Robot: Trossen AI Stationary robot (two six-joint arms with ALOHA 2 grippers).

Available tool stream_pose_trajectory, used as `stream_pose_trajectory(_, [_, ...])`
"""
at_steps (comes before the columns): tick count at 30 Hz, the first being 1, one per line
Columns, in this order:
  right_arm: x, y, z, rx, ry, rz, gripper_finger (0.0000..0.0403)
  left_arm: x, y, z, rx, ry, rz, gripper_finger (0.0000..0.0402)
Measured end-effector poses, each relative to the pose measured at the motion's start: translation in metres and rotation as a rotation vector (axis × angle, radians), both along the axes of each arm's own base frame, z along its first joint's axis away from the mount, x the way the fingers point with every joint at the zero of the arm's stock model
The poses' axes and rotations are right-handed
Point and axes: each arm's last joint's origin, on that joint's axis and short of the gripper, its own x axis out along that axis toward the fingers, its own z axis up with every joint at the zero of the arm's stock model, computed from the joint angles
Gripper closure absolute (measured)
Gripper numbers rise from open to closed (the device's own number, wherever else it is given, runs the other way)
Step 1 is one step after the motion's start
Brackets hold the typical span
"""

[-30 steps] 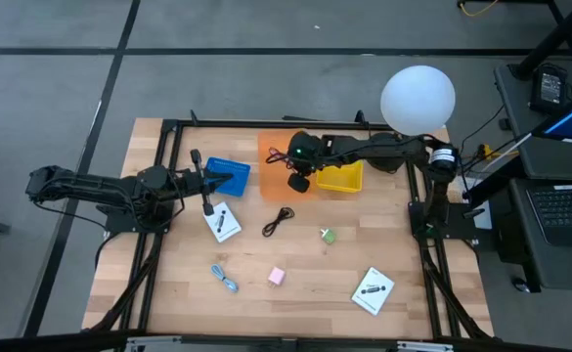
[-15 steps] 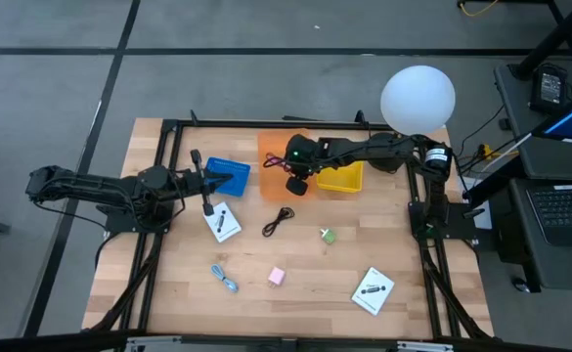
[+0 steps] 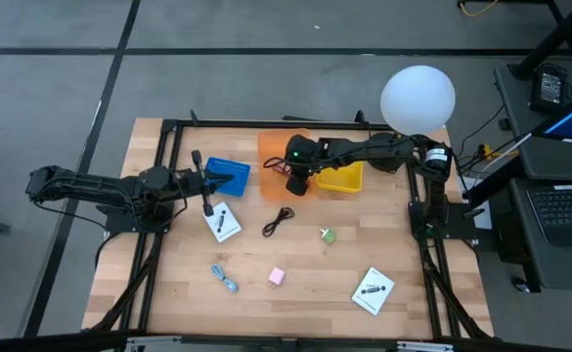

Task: Pick and place items into bin
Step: Put the top white USB box into the yellow bin

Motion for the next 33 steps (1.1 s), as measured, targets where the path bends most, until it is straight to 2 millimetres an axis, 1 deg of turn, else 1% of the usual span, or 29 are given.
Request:
stream_pose_trajectory(3, [0.001,-0.003,0.005,-0.001,0.000,-0.003,0.0330,0.000,0.000,0.000,-0.009,0.001,0.000,0.0398])
stream_pose_trajectory(8, [0.005,-0.004,0.024,0.003,0.016,-0.003,0.0331,0.000,0.000,-0.002,-0.011,0.016,0.000,0.0398])
stream_pose_trajectory(10, [0.008,0.000,0.031,0.003,0.023,0.008,0.0336,0.000,0.000,-0.002,-0.013,0.021,0.001,0.0398])
stream_pose_trajectory(16, [0.008,0.020,0.060,-0.069,-0.019,0.074,0.0357,0.000,0.000,-0.006,-0.048,0.051,0.002,0.0398])
stream_pose_trajectory(21, [0.003,0.046,0.086,-0.100,-0.083,0.144,0.0376,-0.001,0.000,-0.012,-0.111,0.089,0.007,0.0398])
stream_pose_trajectory(22, [0.003,0.051,0.089,-0.105,-0.089,0.163,0.0380,-0.001,0.000,-0.014,-0.121,0.101,0.010,0.0398])
stream_pose_trajectory(25, [0.004,0.064,0.091,-0.109,-0.094,0.204,0.0392,-0.002,0.000,-0.017,-0.162,0.120,0.014,0.0398])
stream_pose_trajectory(29, [0.007,0.073,0.091,-0.124,-0.106,0.244,0.0401,-0.002,-0.001,-0.020,-0.211,0.145,-0.015,0.0398])
stream_pose_trajectory(31, [0.008,0.075,0.087,-0.133,-0.138,0.250,0.0400,-0.002,-0.003,-0.022,-0.223,0.155,-0.061,0.0398])
stream_pose_trajectory(33, [0.005,0.075,0.080,-0.138,-0.155,0.251,0.0399,-0.002,-0.004,-0.027,-0.231,0.162,-0.112,0.0398])
